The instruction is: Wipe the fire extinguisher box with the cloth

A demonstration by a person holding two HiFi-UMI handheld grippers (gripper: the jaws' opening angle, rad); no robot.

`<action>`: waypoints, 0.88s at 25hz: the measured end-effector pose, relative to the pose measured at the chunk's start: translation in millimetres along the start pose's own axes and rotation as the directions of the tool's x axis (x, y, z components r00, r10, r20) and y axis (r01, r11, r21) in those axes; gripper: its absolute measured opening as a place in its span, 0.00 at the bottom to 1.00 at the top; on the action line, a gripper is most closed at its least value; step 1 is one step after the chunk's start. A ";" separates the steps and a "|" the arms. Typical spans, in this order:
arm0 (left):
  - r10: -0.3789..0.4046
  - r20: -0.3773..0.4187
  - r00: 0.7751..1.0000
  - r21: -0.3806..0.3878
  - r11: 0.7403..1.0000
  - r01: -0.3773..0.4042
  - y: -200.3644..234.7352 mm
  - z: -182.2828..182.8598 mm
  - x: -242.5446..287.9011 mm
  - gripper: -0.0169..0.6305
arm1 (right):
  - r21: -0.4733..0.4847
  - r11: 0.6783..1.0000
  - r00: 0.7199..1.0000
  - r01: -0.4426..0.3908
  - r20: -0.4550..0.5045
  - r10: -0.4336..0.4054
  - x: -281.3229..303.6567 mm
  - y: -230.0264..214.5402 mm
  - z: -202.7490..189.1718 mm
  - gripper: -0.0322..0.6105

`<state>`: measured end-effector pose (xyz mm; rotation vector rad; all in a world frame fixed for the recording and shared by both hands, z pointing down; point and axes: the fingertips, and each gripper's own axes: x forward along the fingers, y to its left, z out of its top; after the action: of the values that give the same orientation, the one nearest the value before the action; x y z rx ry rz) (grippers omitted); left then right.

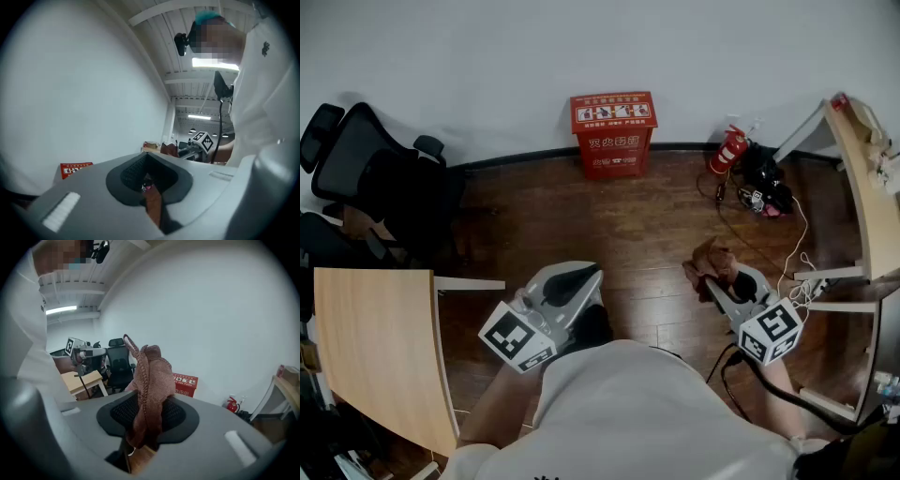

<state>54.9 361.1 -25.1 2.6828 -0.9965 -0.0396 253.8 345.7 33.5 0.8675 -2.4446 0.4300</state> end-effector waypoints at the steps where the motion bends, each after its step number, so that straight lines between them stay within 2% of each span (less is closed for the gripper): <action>1: -0.008 -0.002 1.000 0.000 1.000 0.008 18.1 5.0 -1.2 0.03 | -0.003 1.000 1.000 0.006 -0.005 -0.006 15.2 -4.3 11.8 0.24; 5: -0.024 -0.006 1.000 0.009 1.000 0.024 88.4 21.3 -4.5 0.03 | -0.037 0.999 1.000 0.024 -0.013 -0.024 78.4 -23.7 57.9 0.24; 9: -0.002 0.010 1.000 0.020 1.000 0.001 126.8 28.5 -6.8 0.03 | -0.079 0.997 0.999 -0.003 -0.032 0.001 133.7 -36.5 86.3 0.24; 15: 0.070 0.064 0.996 0.006 0.998 -0.070 192.6 27.5 -3.1 0.03 | -0.114 0.991 0.997 -0.064 -0.043 0.060 244.4 -69.9 116.0 0.24; 18: 0.130 0.070 0.989 -0.003 0.991 -0.130 209.2 34.0 17.7 0.03 | -0.097 0.990 0.994 -0.104 -0.043 0.101 285.7 -103.5 123.4 0.24; 22: 0.191 0.068 0.979 0.022 0.981 -0.192 235.2 52.6 62.7 0.03 | -0.100 0.979 0.984 -0.178 -0.039 0.175 355.4 -149.7 146.8 0.24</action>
<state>-53.4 137.4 -8.2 2.6125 -1.2806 -0.0760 62.3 -7.1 129.1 0.5997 -2.5015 0.3722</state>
